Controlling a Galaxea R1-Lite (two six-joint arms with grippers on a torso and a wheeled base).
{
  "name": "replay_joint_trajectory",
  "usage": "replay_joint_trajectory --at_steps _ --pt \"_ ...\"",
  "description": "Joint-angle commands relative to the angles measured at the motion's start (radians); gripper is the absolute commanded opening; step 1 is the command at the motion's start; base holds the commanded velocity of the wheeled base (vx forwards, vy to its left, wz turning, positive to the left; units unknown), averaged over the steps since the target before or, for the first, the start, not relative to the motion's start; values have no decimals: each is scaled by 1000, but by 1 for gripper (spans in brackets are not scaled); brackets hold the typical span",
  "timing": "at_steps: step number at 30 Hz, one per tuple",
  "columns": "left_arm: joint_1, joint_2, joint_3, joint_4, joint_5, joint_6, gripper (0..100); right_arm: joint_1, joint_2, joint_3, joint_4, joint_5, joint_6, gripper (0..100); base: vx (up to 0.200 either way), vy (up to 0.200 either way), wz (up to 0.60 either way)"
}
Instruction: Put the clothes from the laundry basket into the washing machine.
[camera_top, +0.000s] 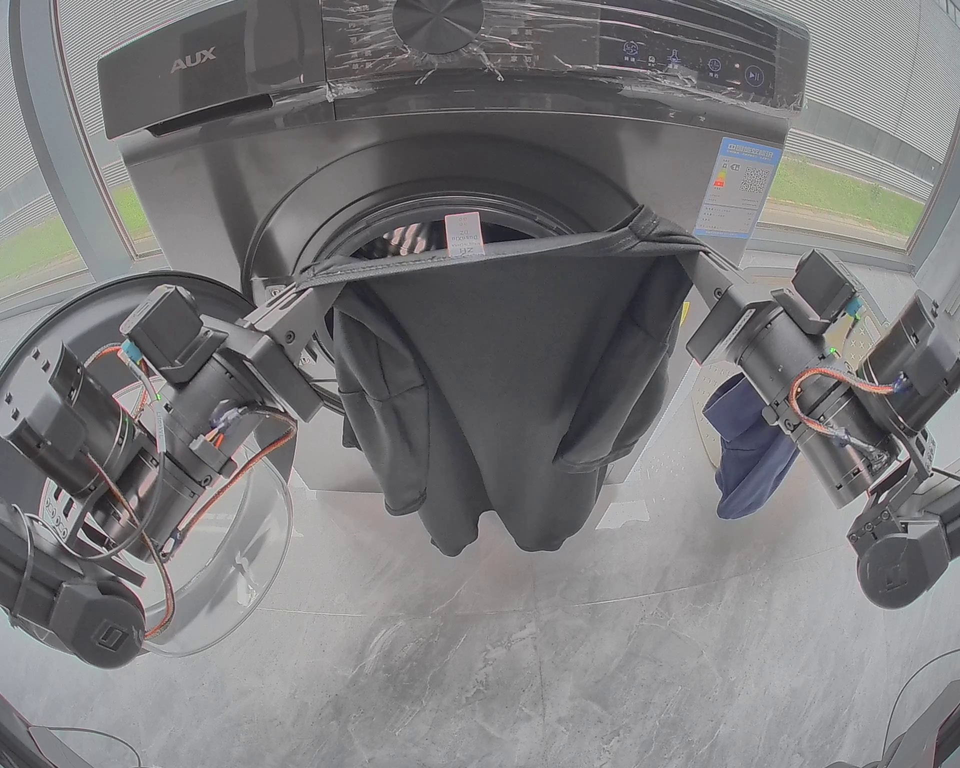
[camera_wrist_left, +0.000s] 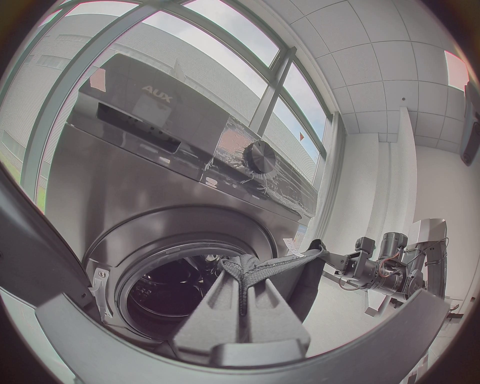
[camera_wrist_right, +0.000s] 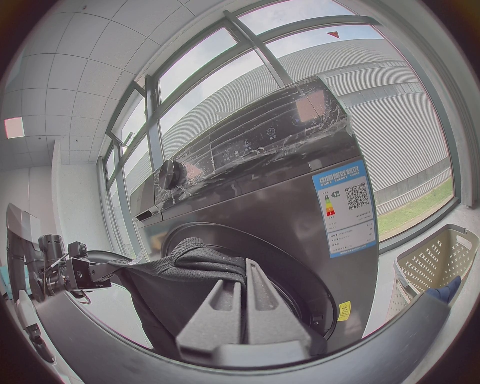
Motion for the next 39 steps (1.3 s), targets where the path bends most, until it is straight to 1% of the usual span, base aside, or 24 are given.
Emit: replay_joint_trajectory --at_steps 1,14,16,17,21,25,27,28,30,32,33,34,37,39 --pt "-3 -15 -7 1 2 -1 0 1 -8 0 -1 0 0 0 0 0 0" --pt "-9 12 -32 9 2 2 0 -11 -38 9 7 0 -3 0 0 0 0" --pt "-12 14 -35 10 2 8 0 -9 -36 10 7 0 -3 0 0 0 0" --pt "-13 21 -36 9 1 21 0 -6 -36 14 7 0 -3 0 0 0 0" --pt "-35 34 -41 10 -7 41 0 1 -33 18 13 -11 0 0 0 0 0" --pt "-78 64 -68 9 -6 42 0 21 -28 98 11 -9 8 0 0 0 0" --pt "-85 75 -68 6 -6 42 0 41 -18 136 10 -11 11 0 0 0 0" --pt "-85 84 -68 1 -4 42 0 53 13 173 2 -8 14 0 0 0 0" --pt "-85 90 -68 -1 -1 42 0 55 70 215 -6 0 23 0 0 0 0" --pt "-85 89 -75 -1 1 42 0 73 142 231 -10 2 23 0 0 0 0" --pt "-85 87 -75 -1 1 42 0 75 147 231 -12 2 23 100 0 0 0" --pt "-87 83 -79 -1 2 41 0 89 194 234 -19 2 21 100 0 0 0" --pt "-85 81 -81 -1 4 41 0 113 236 236 -19 3 23 100 0 0 0" --pt "-85 83 -84 -1 4 41 0 145 263 251 -15 6 23 100 0 0 0"
